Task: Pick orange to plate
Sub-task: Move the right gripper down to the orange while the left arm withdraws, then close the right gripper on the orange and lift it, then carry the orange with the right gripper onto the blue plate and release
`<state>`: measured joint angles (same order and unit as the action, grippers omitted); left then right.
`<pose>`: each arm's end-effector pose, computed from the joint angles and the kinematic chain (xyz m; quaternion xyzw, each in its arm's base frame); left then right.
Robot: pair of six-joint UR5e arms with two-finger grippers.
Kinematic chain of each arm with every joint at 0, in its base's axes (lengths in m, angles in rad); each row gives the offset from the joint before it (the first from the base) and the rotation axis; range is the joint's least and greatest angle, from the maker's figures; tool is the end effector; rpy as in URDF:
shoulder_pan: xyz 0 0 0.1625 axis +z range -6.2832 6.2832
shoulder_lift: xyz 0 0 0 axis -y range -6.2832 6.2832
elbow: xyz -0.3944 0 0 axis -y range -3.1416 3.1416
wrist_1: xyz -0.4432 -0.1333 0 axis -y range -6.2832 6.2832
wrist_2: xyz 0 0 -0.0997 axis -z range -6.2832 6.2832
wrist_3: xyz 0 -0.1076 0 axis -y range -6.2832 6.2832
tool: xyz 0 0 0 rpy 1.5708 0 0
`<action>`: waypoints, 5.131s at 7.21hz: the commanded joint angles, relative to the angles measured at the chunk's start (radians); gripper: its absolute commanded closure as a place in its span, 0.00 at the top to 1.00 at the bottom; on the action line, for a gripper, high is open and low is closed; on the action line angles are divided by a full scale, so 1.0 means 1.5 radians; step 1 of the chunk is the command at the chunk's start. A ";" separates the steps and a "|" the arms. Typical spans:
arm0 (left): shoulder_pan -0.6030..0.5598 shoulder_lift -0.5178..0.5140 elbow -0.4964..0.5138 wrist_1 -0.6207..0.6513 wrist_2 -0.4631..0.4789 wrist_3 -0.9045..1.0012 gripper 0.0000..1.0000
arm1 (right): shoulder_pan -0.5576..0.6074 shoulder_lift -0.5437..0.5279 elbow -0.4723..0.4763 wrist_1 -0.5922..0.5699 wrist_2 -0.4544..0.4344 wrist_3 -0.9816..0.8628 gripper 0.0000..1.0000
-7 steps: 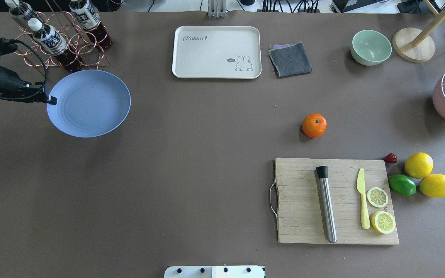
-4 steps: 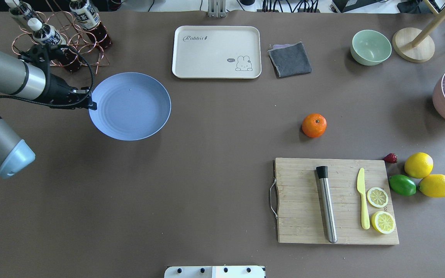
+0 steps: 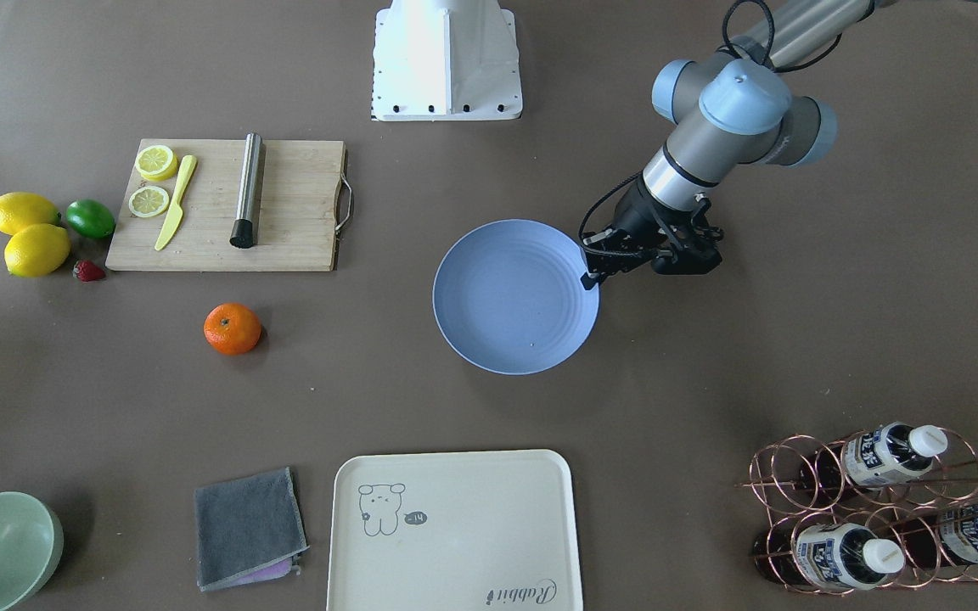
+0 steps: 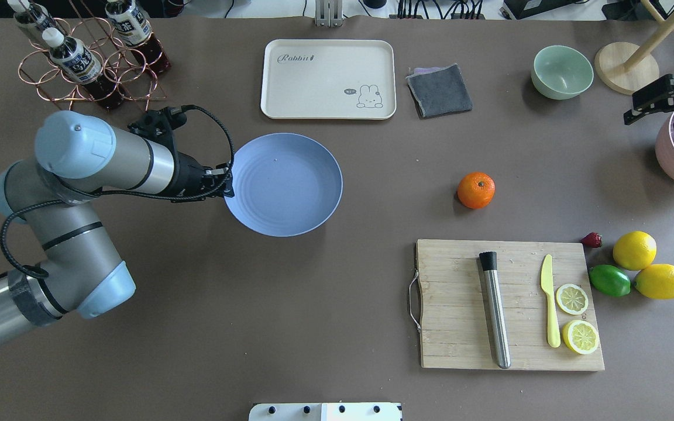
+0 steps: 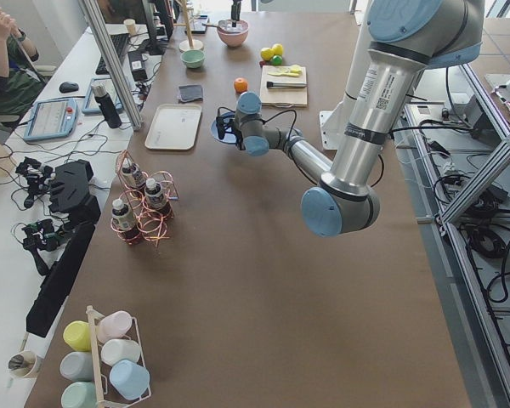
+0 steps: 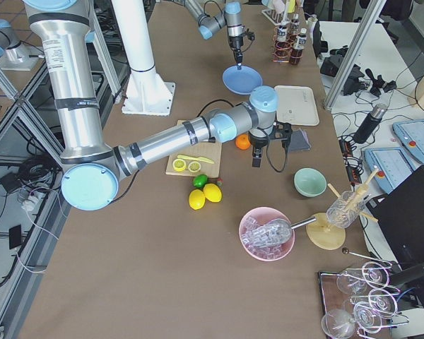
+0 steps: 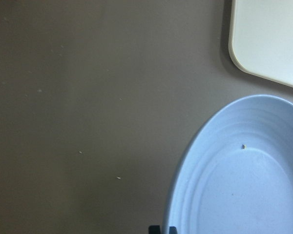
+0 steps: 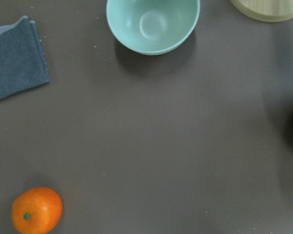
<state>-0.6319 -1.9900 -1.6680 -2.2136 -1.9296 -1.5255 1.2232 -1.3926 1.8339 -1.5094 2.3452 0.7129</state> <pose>0.4908 -0.4776 0.2528 0.0382 0.5579 -0.1445 0.8163 -0.1481 -0.5793 0.3807 0.0137 -0.4320 0.0706 0.8990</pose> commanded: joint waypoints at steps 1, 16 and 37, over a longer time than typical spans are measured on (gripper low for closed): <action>0.075 -0.041 0.016 0.001 0.092 -0.073 0.00 | -0.080 0.064 -0.002 0.000 -0.035 0.112 1.00; -0.130 -0.049 0.000 0.083 -0.066 0.117 0.98 | -0.313 0.137 -0.127 0.106 -0.232 0.224 1.00; -0.282 0.067 -0.047 0.123 -0.095 0.423 0.98 | -0.492 0.448 -0.327 0.090 -0.383 0.369 0.97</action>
<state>-1.0527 -1.8901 -1.7391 -2.0295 -2.0730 -0.8919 0.4903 -0.7208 1.3439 -1.3760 1.7704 1.2598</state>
